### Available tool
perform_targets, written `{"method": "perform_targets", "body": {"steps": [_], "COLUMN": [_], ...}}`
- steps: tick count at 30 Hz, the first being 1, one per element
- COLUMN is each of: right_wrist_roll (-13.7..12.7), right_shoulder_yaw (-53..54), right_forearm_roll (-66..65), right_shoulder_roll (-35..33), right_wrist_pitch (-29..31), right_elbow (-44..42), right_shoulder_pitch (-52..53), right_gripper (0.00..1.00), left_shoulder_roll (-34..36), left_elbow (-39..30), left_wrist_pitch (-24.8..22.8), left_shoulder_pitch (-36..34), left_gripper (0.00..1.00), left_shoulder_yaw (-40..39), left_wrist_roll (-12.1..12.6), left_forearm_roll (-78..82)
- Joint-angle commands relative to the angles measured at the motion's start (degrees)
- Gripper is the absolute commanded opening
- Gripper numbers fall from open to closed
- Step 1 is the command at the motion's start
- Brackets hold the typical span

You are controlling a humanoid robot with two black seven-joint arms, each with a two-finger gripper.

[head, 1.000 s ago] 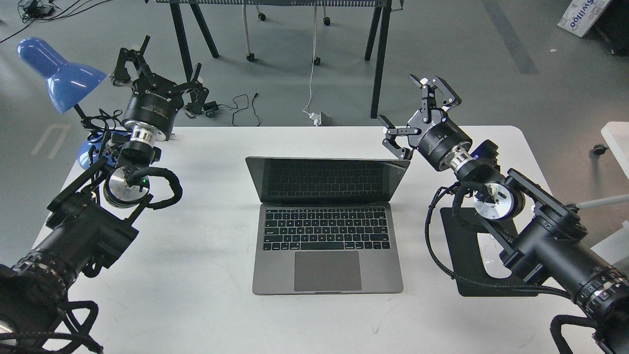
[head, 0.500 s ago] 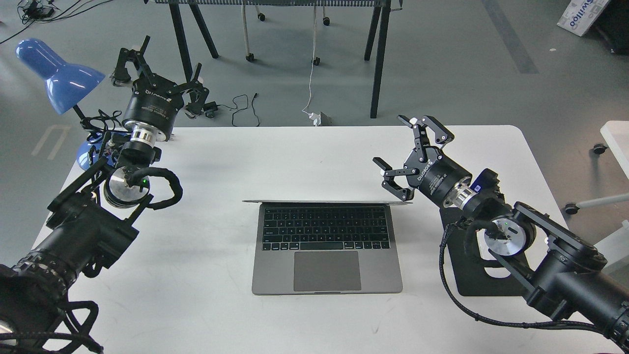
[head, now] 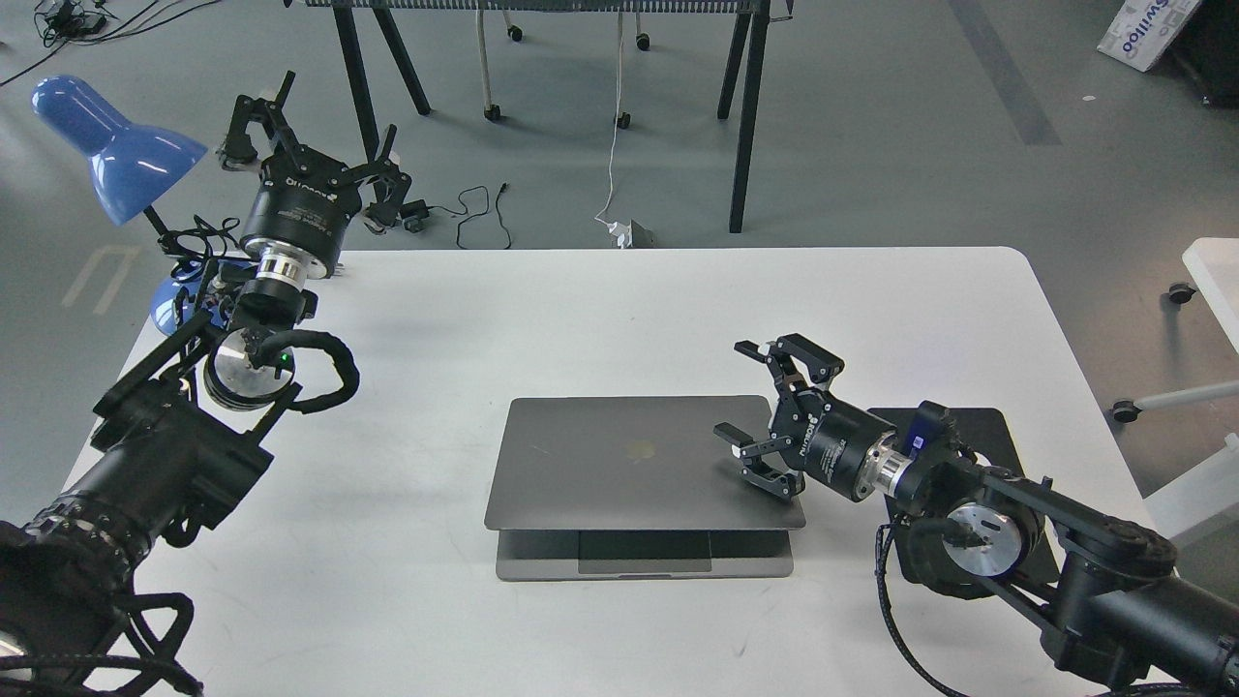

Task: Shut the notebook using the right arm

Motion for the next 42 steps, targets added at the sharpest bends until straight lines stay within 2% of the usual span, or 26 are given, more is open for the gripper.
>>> {"method": "perform_targets", "body": {"steps": [1, 11, 16, 28, 32, 42], "right_wrist_roll": [-0.1, -0.1, 0.0, 0.4, 0.6, -0.4], "right_shoulder_yaw": [-2.7, -5.4, -5.4, -4.0, 2.1, 29.8], "right_forearm_roll": [-1.1, -2.0, -2.0, -1.7, -1.6, -0.9], "right_shoulder_roll": [0.0, 0.3, 0.5, 0.6, 0.1, 0.8], "right_wrist_pitch": [-0.3, -0.9, -3.0, -2.8, -1.9, -0.7], "right_elbow": [-0.6, -1.0, -1.6, -1.7, 0.0, -0.7], "right_shoulder_pitch": [0.1, 0.0, -0.4, -0.4, -0.6, 0.8], "right_gripper": [1.00, 1.00, 1.00, 1.00, 1.00, 1.00], "left_shoulder_roll": [-0.1, 0.0, 0.0, 0.0, 0.0, 0.0], "left_elbow": [0.0, -0.1, -0.1, -0.1, -0.1, -0.1], "left_wrist_pitch": [-0.1, -0.3, -0.3, -0.3, -0.3, -0.2], "left_shoulder_pitch": [0.0, 0.0, 0.0, 0.0, 0.0, 0.1], "left_gripper": [1.00, 1.00, 1.00, 1.00, 1.00, 1.00], "left_shoulder_yaw": [0.0, 0.0, 0.0, 0.0, 0.0, 0.0], "left_wrist_roll": [0.1, 0.1, -0.1, -0.1, -0.1, -0.1], "left_forearm_roll": [0.1, 0.1, 0.1, 0.1, 0.1, 0.1]}}
